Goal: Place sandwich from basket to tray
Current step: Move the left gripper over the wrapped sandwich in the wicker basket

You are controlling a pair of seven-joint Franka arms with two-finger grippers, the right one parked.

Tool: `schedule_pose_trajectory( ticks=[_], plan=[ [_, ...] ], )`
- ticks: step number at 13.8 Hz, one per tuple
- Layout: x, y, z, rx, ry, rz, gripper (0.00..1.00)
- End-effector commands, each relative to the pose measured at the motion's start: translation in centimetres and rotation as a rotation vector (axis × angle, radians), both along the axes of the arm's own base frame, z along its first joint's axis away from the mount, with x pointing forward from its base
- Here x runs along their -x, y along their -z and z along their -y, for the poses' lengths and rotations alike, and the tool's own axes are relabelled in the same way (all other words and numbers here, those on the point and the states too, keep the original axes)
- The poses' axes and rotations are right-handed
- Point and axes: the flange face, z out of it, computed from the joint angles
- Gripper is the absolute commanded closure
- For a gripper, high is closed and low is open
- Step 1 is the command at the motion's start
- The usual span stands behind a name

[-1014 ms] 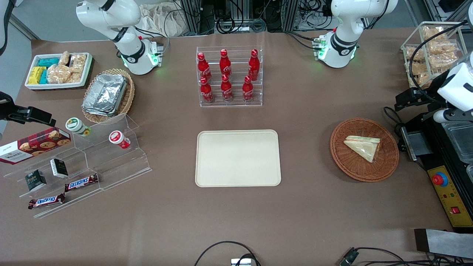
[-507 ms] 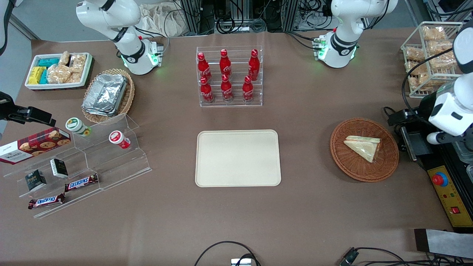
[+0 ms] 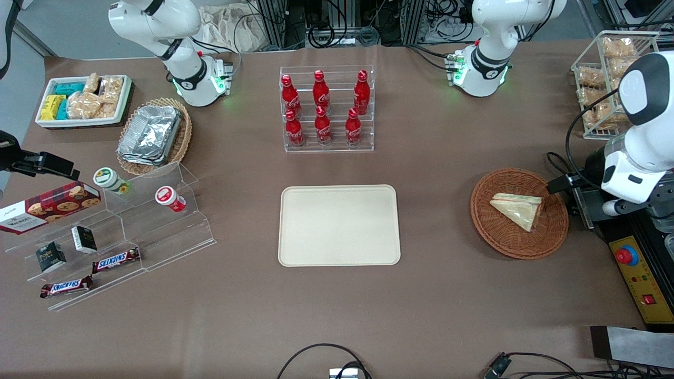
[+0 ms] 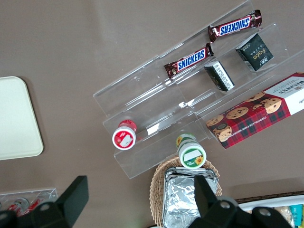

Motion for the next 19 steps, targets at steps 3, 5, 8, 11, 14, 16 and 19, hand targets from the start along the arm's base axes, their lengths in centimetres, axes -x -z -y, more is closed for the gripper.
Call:
schedule_pose_trajectory(
  ticks=[3, 5, 8, 11, 14, 16, 19],
  plan=[
    [3.2, 3.6, -1.5, 0.013, -0.129, 0.065, 0.00],
    [4.2, 5.2, -1.7, 0.040, -0.168, 0.092, 0.00],
    [4.6, 6.9, -3.2, 0.068, -0.259, 0.114, 0.00],
    [5.0, 9.5, -3.2, 0.060, -0.328, 0.125, 0.00],
    [5.6, 12.1, -3.4, 0.052, -0.363, 0.150, 0.00],
    [5.6, 13.1, -3.4, 0.051, -0.366, 0.139, 0.00],
    [5.6, 14.3, -3.4, 0.048, -0.367, 0.145, 0.00]
  ],
)
